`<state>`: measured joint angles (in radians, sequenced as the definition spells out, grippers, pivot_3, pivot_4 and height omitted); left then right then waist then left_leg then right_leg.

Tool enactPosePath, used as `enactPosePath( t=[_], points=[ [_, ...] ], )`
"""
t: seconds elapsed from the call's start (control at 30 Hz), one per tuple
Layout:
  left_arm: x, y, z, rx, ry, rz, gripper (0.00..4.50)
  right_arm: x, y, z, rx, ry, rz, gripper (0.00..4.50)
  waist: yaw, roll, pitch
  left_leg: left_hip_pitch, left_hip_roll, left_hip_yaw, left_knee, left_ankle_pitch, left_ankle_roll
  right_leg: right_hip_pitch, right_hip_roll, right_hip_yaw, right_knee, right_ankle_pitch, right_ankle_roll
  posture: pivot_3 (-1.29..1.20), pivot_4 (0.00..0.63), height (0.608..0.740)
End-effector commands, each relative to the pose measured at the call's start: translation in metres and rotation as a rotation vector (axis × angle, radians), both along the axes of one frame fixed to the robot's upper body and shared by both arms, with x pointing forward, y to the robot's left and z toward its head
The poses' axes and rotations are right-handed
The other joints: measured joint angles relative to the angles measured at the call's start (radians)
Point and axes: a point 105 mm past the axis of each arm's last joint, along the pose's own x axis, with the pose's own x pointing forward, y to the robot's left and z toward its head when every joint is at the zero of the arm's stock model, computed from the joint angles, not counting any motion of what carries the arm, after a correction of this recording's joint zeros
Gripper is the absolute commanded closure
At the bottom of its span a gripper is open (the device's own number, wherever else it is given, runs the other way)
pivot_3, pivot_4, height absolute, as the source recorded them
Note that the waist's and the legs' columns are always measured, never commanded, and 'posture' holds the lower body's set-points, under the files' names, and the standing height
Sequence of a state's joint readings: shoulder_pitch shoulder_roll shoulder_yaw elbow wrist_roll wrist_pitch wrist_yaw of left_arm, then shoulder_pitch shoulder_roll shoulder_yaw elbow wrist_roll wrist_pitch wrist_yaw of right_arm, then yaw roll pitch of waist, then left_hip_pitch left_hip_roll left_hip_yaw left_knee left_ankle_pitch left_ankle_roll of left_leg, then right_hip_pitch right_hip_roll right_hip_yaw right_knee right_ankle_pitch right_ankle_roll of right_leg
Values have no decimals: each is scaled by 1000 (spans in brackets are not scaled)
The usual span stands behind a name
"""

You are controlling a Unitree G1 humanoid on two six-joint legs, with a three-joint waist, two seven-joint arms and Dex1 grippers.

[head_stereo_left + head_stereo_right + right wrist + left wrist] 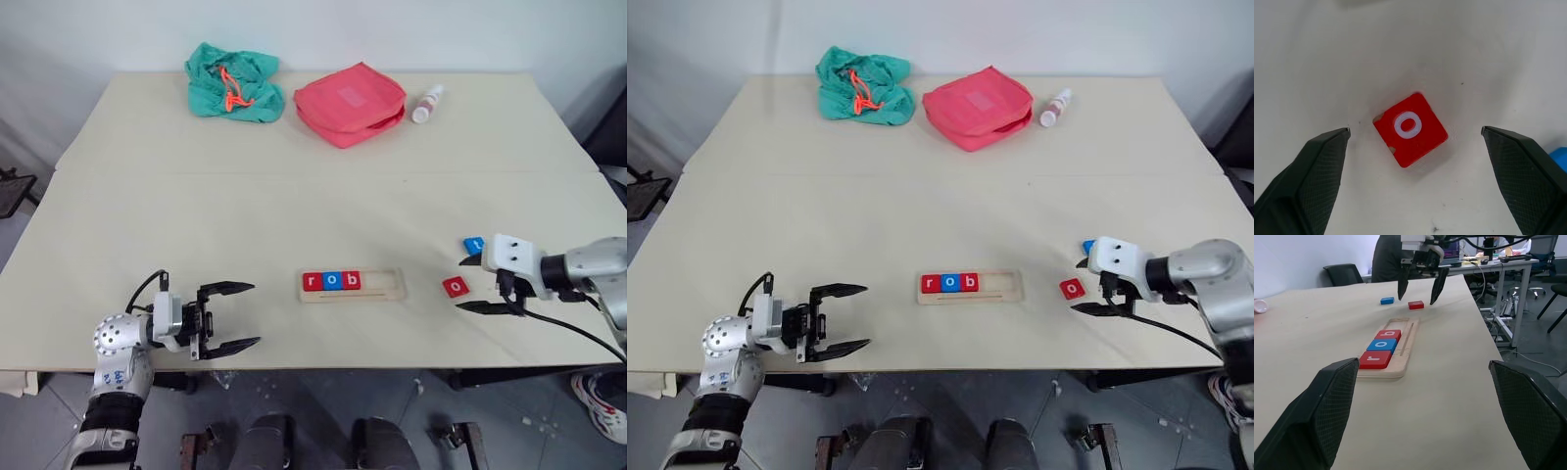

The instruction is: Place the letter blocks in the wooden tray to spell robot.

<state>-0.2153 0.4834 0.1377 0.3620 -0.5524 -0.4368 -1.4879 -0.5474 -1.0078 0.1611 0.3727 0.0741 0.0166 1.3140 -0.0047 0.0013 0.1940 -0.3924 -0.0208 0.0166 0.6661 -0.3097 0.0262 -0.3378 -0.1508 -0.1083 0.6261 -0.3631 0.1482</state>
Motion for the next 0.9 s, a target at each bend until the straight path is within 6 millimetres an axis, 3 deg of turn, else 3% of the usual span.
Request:
enactPosePath(
  t=[0.03,0.07,0.17,0.4,0.57,0.7,0.9],
  points=[
    [-4,4,7,-6,-30,25,0,4,0,-2,-38,4,57,16,0,0,0,0,1,0,0,0,0,0,0,0,0,0,0,0,150,740],
    [-5,4,7,-5,-30,27,0,5,1,-2,-28,10,60,16,0,0,0,0,1,0,0,0,0,0,0,0,0,0,0,0,150,740],
    [-7,5,6,-3,-27,37,0,5,3,-5,-21,27,79,675,1,-1,-1,0,1,0,1,0,0,1,0,-1,0,0,0,0,150,740],
    [-7,5,7,-5,-25,42,0,5,12,-5,21,21,86,3046,-1,-2,-1,2,1,0,1,0,0,2,1,-1,0,0,0,0,150,740],
    [-3,4,8,-5,-26,29,0,9,22,15,87,-16,33,3045,0,-2,-1,2,2,0,1,0,0,2,1,-1,0,0,0,0,150,740],
    [2,2,8,-7,-29,7,0,6,52,42,196,-8,4,3045,3,0,0,1,1,0,1,0,0,1,0,0,0,0,0,0,150,740],
    [7,-2,9,-14,-38,-7,0,-1,83,48,235,23,40,3045,6,0,0,0,0,-2,1,0,-1,0,0,-1,1,0,0,0,150,740]
  ],
)
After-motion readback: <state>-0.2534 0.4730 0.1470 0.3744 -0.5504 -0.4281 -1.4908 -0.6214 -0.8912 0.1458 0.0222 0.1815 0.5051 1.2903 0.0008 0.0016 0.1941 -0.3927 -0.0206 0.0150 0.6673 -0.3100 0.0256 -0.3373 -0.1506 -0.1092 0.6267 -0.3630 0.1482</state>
